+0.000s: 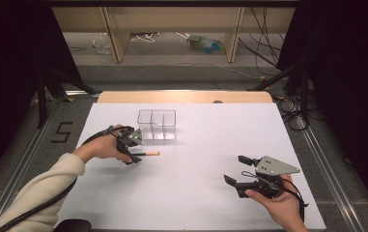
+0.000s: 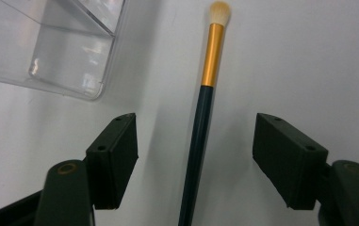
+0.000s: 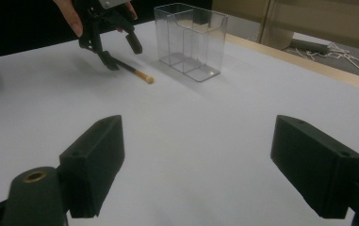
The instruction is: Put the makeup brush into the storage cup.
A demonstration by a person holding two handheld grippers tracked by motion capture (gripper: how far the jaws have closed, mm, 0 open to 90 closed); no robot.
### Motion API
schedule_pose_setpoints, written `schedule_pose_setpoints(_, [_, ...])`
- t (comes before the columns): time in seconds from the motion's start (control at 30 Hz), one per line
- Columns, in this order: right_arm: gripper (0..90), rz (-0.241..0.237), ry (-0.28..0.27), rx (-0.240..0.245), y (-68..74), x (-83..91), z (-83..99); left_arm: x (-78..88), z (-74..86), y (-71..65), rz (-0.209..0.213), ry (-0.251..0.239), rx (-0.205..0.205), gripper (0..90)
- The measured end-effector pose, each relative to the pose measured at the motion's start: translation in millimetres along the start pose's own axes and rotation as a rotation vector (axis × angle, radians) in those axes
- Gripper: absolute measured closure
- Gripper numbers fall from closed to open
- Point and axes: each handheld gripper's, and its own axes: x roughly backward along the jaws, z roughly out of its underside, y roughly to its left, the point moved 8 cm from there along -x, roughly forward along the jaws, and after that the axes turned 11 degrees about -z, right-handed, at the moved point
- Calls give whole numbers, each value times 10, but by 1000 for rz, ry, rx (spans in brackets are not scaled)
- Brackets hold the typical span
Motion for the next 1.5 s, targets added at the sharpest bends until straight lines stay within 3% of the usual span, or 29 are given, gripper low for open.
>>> schedule_pose_setpoints(0.3, [193,-3,7,0,0,-1,9,-55,-25,-15,25,14,6,346])
schedule_pose_setpoints(0.33, [193,4,30,-2,-2,21,21,-69,-36,-9,31,9,-13,351])
schedule_pose_setpoints(0.37, [193,-4,8,0,0,1,9,-72,-40,-17,29,7,-7,362])
schedule_pose_setpoints(0.43, [193,-4,13,3,-3,10,8,-68,-50,-17,37,12,-32,378])
schedule_pose_setpoints(0.57, [193,0,5,6,-6,7,4,-74,-68,-29,60,18,-32,414])
schedule_pose_setpoints(0.63, [194,2,3,9,-10,8,1,-75,-64,-35,76,33,-9,424])
schedule_pose_setpoints(0.77, [197,-5,13,9,-2,15,6,-77,-61,-37,111,47,6,470])
schedule_pose_setpoints(0.8, [197,-8,15,5,4,15,8,-88,-81,-62,116,30,41,484])
schedule_pose_setpoints(0.87, [197,-11,20,7,6,18,11,-76,-64,-44,130,54,11,512])
schedule_pose_setpoints(1.23, [201,-14,19,9,12,15,11,-47,-84,-111,152,86,17,677])
schedule_pose_setpoints(1.33, [201,-12,19,10,14,16,10,-40,-92,-134,155,77,-20,734])
schedule_pose_setpoints(1.5, [207,-12,37,4,23,25,20,-30,-91,-153,160,80,-11,825])
